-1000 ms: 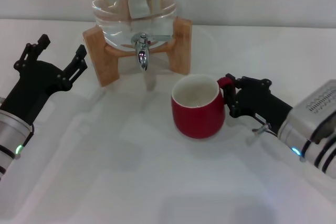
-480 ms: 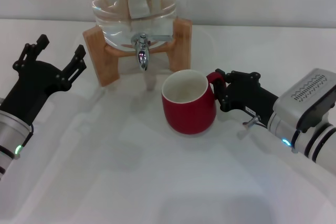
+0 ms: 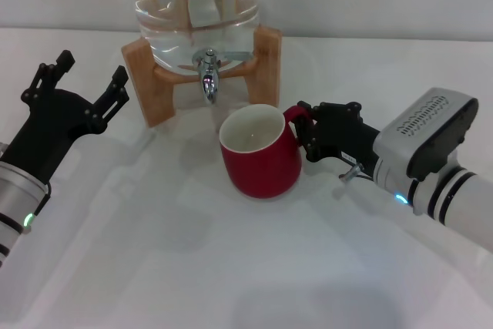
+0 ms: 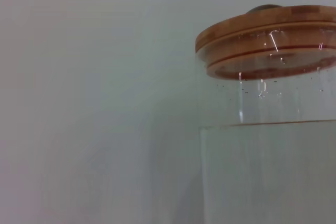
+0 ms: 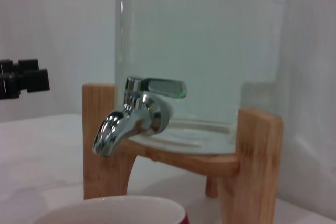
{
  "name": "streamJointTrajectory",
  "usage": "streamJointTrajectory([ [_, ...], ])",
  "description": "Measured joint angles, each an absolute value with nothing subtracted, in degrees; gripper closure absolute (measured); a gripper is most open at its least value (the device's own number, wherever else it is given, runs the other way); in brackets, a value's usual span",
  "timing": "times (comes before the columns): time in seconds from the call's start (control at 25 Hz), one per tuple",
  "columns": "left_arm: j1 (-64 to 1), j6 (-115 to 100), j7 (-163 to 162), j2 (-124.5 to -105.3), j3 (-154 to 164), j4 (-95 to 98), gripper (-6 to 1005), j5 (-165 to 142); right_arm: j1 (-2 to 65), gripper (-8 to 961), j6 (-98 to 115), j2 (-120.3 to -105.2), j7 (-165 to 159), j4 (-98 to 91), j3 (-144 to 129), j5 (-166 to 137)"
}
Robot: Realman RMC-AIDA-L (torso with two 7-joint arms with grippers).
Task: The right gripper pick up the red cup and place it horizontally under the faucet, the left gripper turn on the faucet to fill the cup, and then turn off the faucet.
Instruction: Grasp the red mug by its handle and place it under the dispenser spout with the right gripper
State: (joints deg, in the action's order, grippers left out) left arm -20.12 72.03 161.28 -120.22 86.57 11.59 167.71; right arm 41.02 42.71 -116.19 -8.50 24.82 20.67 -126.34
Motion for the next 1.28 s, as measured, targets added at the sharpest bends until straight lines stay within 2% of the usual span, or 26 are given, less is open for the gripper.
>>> streamJointTrajectory([
  [1.28,-20.21,72.25,161.28,-120.23,86.75,11.79,125,167.7,47.69,815,33.82,-116.2,-8.53,28.3,20.15,-126.14],
])
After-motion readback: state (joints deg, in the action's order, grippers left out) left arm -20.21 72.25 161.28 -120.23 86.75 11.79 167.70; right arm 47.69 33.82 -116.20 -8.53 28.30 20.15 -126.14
